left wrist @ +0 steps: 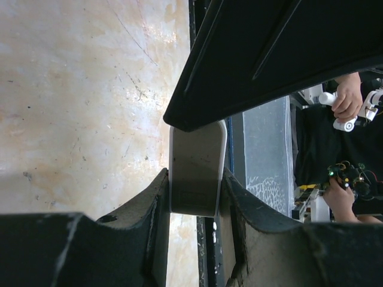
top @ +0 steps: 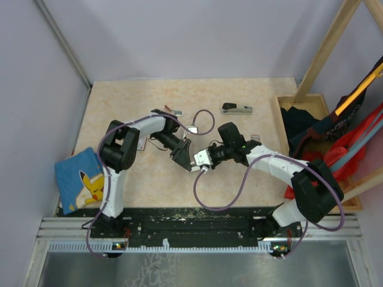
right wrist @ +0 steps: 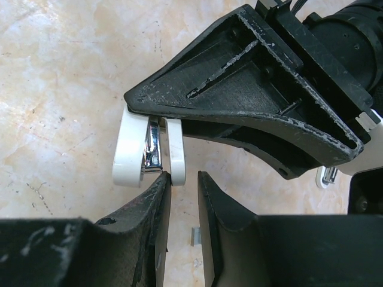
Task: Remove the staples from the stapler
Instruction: Unload the staple at the center of the board.
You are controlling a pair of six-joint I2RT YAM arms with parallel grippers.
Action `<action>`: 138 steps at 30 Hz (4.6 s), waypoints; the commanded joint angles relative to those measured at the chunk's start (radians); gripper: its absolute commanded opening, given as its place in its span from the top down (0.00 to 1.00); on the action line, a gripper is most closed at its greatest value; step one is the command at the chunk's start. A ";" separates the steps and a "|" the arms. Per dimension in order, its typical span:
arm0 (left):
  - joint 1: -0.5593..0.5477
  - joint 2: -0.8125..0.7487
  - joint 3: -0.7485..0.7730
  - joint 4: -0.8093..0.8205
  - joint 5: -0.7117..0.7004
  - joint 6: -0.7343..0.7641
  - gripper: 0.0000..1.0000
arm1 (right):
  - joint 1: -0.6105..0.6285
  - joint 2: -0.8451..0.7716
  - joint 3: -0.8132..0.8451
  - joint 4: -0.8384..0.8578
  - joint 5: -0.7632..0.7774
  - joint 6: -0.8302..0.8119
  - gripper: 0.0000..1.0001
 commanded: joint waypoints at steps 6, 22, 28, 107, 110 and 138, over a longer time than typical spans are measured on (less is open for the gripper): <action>-0.015 0.001 -0.005 0.033 0.025 -0.007 0.94 | 0.015 -0.025 0.031 0.053 -0.021 -0.001 0.76; -0.016 0.013 -0.002 0.065 0.007 -0.055 0.92 | 0.044 -0.021 0.033 0.037 -0.027 -0.007 0.71; -0.015 0.013 -0.003 0.088 -0.007 -0.085 0.90 | 0.064 -0.010 0.037 0.032 -0.013 -0.007 0.71; -0.150 -0.829 -0.493 0.857 -0.762 0.147 0.29 | -0.210 0.529 0.495 0.139 -0.358 1.725 1.00; -0.183 -0.787 -0.478 0.869 -0.823 0.145 0.30 | -0.211 0.525 0.490 0.134 -0.351 1.719 1.00; -0.232 -0.669 -0.426 0.909 -0.905 0.142 0.42 | -0.210 0.541 0.557 -0.093 -0.370 1.573 1.00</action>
